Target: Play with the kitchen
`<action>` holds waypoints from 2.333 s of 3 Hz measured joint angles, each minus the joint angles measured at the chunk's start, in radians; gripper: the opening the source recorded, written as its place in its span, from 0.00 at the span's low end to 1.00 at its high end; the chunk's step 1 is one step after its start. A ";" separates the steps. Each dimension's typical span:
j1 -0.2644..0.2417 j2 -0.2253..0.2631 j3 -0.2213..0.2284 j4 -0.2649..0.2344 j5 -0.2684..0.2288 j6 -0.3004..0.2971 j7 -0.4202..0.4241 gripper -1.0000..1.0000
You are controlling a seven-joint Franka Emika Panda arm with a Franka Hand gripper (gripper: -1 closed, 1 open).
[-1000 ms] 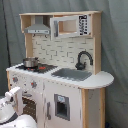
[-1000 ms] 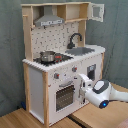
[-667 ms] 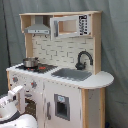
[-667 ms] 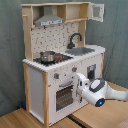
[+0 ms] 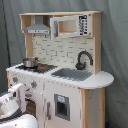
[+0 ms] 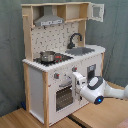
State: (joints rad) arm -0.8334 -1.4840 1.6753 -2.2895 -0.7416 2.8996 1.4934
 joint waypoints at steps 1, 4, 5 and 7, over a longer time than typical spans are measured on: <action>-0.001 0.000 0.000 0.000 0.000 0.002 -0.002 0.00; 0.114 0.033 0.034 -0.018 0.032 -0.129 0.005 0.00; 0.178 0.047 0.052 -0.016 0.062 -0.205 0.001 0.00; 0.247 0.053 0.078 0.058 0.149 -0.332 -0.065 0.00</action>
State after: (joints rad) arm -0.5860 -1.4312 1.7537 -2.2313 -0.5925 2.5672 1.4281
